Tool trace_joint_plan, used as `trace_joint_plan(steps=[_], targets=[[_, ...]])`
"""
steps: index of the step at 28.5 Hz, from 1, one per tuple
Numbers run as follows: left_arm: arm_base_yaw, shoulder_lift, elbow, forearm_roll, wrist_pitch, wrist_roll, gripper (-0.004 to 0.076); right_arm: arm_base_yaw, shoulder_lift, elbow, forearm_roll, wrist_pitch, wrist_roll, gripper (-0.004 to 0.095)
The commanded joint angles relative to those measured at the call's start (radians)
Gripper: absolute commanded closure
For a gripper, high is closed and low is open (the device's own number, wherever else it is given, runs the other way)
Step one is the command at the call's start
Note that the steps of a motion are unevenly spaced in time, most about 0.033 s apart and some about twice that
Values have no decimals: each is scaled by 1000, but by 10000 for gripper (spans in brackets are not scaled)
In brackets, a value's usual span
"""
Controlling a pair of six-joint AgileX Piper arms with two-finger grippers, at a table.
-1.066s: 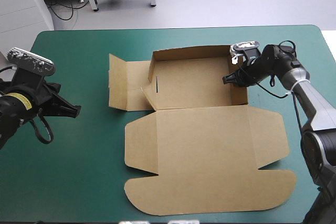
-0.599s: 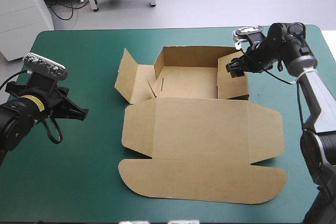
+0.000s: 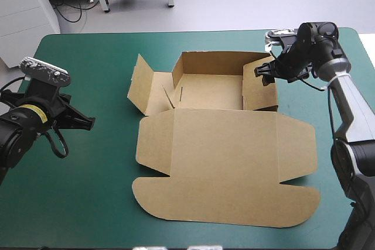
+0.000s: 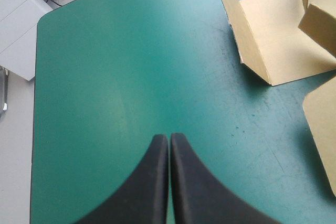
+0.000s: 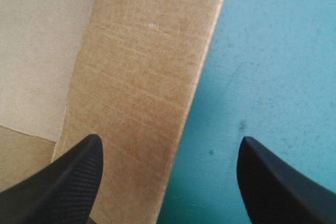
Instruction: Fold the box
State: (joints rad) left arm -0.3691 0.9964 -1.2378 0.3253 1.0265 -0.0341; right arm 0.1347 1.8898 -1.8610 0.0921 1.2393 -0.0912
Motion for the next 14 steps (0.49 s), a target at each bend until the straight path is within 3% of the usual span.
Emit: trace_joint_plan(steps=[1, 8, 14], targets=[[1, -11, -24, 19, -62, -17, 730, -7, -20, -31, -1, -36, 8, 243], [1, -11, -24, 19, -65, -22, 730, -7, 55, -33, -1, -134, 22, 260], [1, -11, -24, 19, -61, -25, 730, -7, 83, -33, -1, -149, 22, 329]])
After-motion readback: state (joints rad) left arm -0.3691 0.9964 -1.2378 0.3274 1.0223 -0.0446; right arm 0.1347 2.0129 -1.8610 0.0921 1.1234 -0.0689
